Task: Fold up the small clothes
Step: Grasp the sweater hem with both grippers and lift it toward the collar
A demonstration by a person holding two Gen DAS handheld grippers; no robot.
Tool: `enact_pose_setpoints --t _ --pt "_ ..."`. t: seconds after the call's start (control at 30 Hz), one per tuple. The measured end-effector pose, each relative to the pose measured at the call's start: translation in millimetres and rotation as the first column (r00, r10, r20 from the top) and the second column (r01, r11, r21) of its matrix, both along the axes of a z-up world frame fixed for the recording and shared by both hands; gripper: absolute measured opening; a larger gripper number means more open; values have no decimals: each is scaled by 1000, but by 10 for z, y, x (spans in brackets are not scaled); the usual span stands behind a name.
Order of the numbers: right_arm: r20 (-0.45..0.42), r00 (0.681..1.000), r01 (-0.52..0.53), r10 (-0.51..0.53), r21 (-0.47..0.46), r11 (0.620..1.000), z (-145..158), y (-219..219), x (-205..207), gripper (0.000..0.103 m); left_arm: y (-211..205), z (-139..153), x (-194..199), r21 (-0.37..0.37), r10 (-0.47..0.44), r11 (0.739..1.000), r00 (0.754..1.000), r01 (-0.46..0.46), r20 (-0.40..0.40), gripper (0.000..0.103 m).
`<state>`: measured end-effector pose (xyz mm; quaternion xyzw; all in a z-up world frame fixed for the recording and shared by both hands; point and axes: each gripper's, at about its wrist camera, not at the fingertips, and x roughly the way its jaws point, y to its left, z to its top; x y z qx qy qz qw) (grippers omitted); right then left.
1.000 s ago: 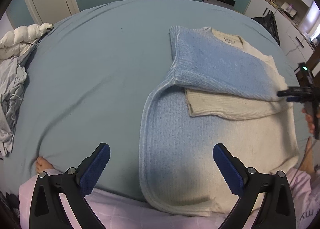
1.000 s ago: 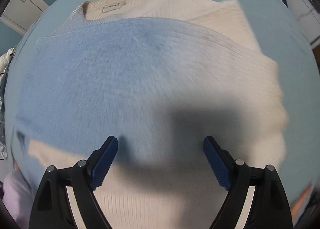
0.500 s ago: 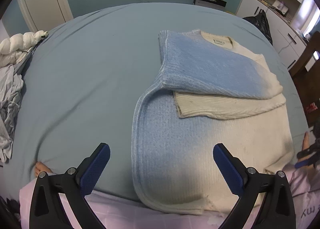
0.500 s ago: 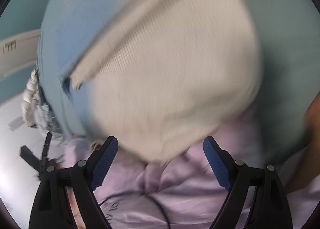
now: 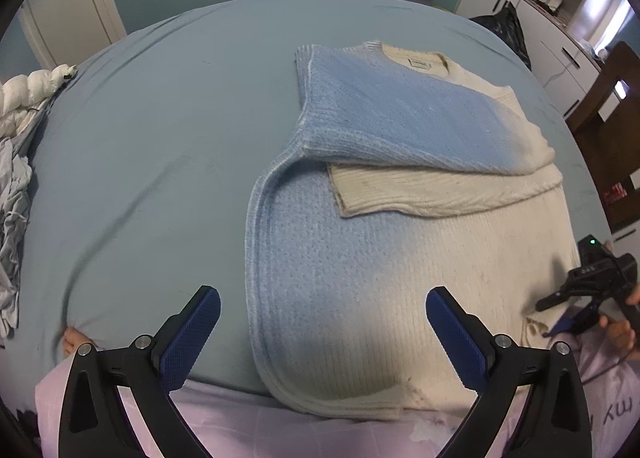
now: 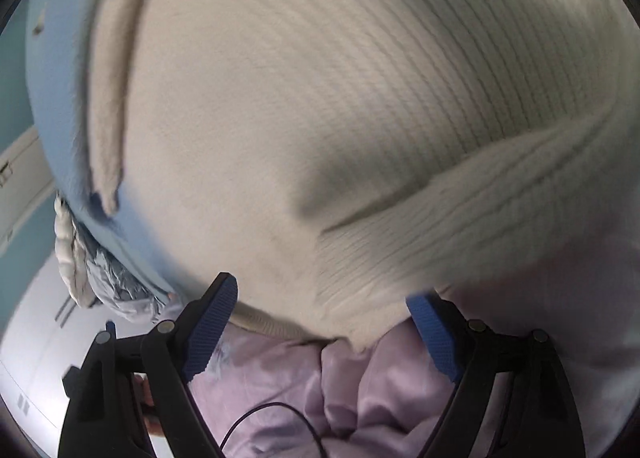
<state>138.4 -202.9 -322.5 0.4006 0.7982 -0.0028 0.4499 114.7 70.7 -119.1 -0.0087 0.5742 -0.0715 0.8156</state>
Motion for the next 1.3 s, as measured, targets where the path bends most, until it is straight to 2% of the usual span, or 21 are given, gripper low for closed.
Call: enact_pose_setpoints --t 0.1,0.13,0.17,0.23,0.3,0.37,0.43,0.57,0.7,0.77,0.83,0.93,1.0,1.1,1.17,1.23,1.3 --pt "-36 999 21 -21 23 999 -214 -11 -79 53 -18 -9 -11 -2 -8 1000 1000 8 -6 103" --pt "-38 999 5 -4 19 1000 -239 -6 -88 35 -17 -12 -11 -3 -8 1000 1000 8 -8 103" --pt "-40 999 -10 10 12 1000 -129 -68 -80 16 -13 -16 -11 -3 -7 1000 1000 7 -10 103" --pt "29 999 -25 25 4 1000 85 -183 -61 8 3 -21 -14 -9 -5 1000 1000 5 -17 103" --pt "146 987 -67 69 -17 998 378 -211 -4 8 18 -23 -18 -12 -2 1000 1000 2 -17 103" --pt "232 969 -89 85 6 996 638 -239 29 7 33 -24 -21 -12 -4 1000 1000 4 -15 103" --pt "366 929 -70 46 52 996 1071 -378 46 7 46 -20 -25 -22 -9 1000 1000 9 -14 103" --pt "506 862 -56 -13 121 991 1727 -644 -82 7 46 -13 -46 -73 -59 996 998 58 -18 103" --pt "586 807 -28 -73 162 986 2113 -870 -377 6 48 -52 -74 -205 -98 976 992 78 -86 103" --pt "639 765 -47 -82 182 982 2307 -978 -501 6 58 -51 -88 -277 -107 958 988 72 -114 103" --pt "721 690 -79 -53 148 986 2574 -994 -556 6 64 -31 -96 -318 -109 946 987 66 -119 103" --pt "805 590 -75 -64 134 988 2823 -1037 -572 6 43 -35 -111 -321 -108 945 987 64 -120 103" --pt "823 564 -72 -71 135 988 2828 -1082 -539 6 -6 -101 -110 -331 -135 940 979 79 -152 103" --pt "812 571 -27 -119 163 986 2707 -1078 -475 6 -98 -341 -117 -409 -211 909 938 86 -273 103" --pt "817 561 -3 -134 164 986 2662 -1111 -412 6 -151 -527 -138 -463 -253 884 898 63 -360 103" --pt "827 542 6 -148 173 985 2648 -968 -333 6 -181 -717 -170 -509 -285 861 849 23 -445 103" --pt "844 519 5 -136 157 988 2746 -844 -281 6 -148 -873 -219 -495 -270 868 813 -26 -516 103"
